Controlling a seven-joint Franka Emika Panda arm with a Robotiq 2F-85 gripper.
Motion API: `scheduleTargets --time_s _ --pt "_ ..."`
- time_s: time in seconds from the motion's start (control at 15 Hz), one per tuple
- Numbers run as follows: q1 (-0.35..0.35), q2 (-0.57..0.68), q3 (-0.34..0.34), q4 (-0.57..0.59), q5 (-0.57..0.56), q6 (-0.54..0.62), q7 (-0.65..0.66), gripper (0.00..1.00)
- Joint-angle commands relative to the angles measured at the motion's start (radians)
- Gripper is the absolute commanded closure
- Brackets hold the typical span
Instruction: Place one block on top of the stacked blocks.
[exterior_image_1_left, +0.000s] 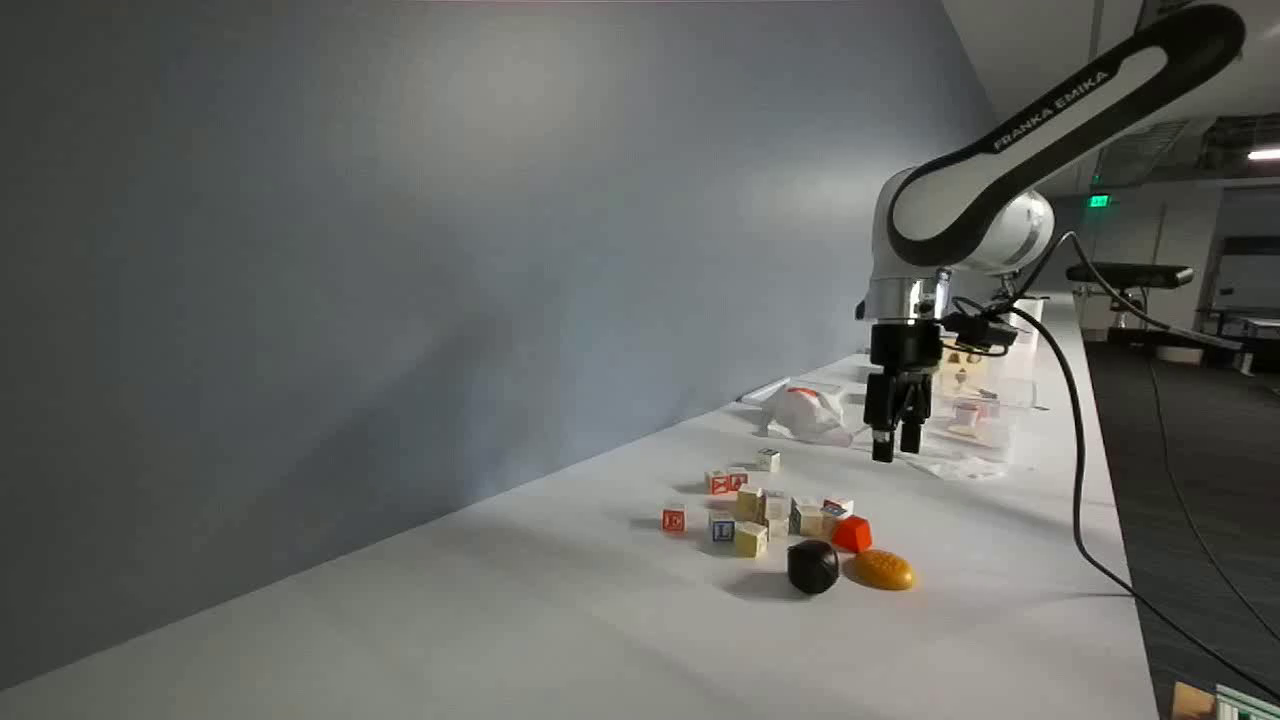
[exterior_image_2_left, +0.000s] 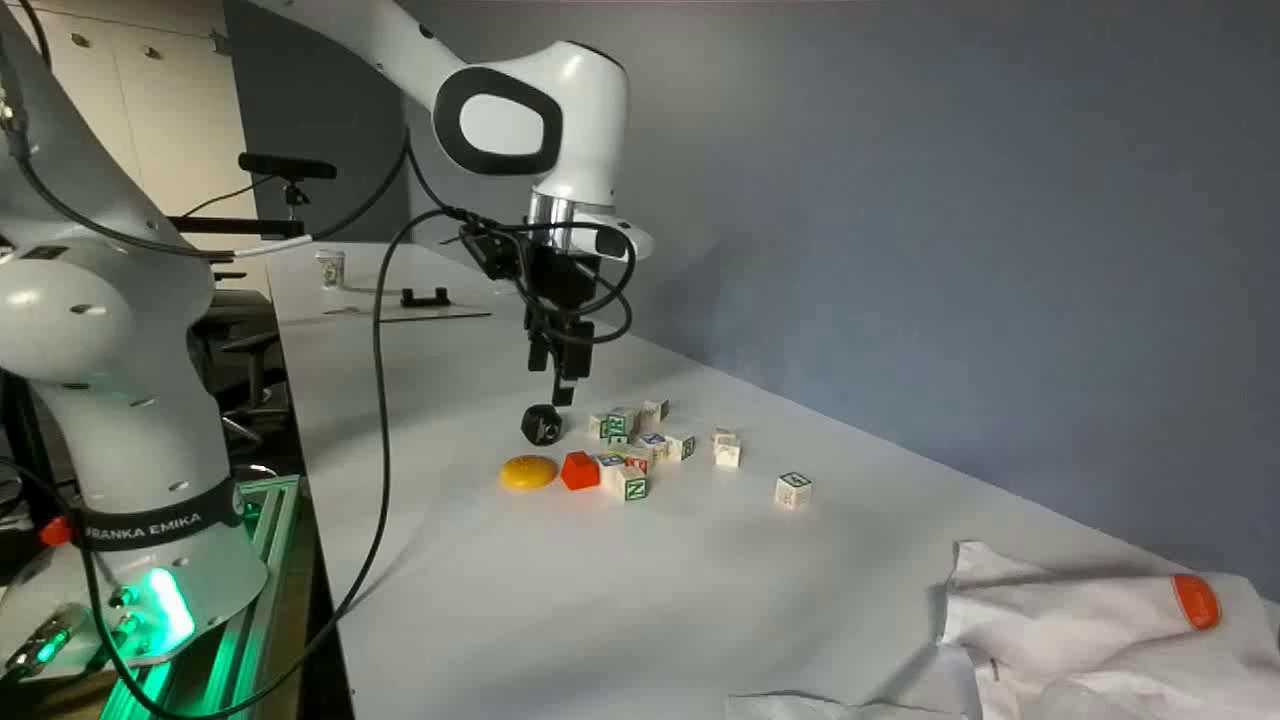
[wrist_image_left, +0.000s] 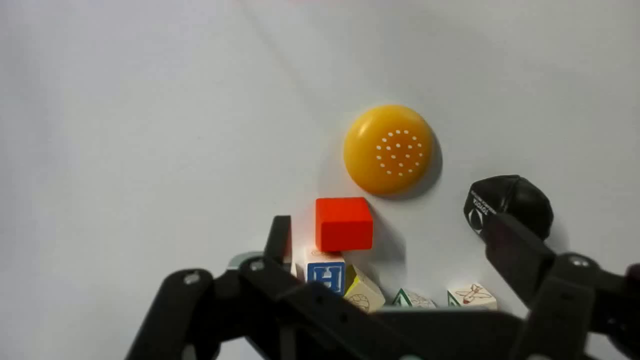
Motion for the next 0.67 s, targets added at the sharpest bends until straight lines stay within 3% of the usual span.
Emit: scheduleTargets --time_s 0.0,0.47,0.6 --pt "-0.018 0.001 0.018 0.001 0.007 -0.002 -0.006 0.00" --pt "-0.018 0.001 0.018 0.001 0.007 -0.002 -0.006 0.00" --pt "-0.050 0.036 0.013 0.024 0.008 0.015 0.077 0.00"
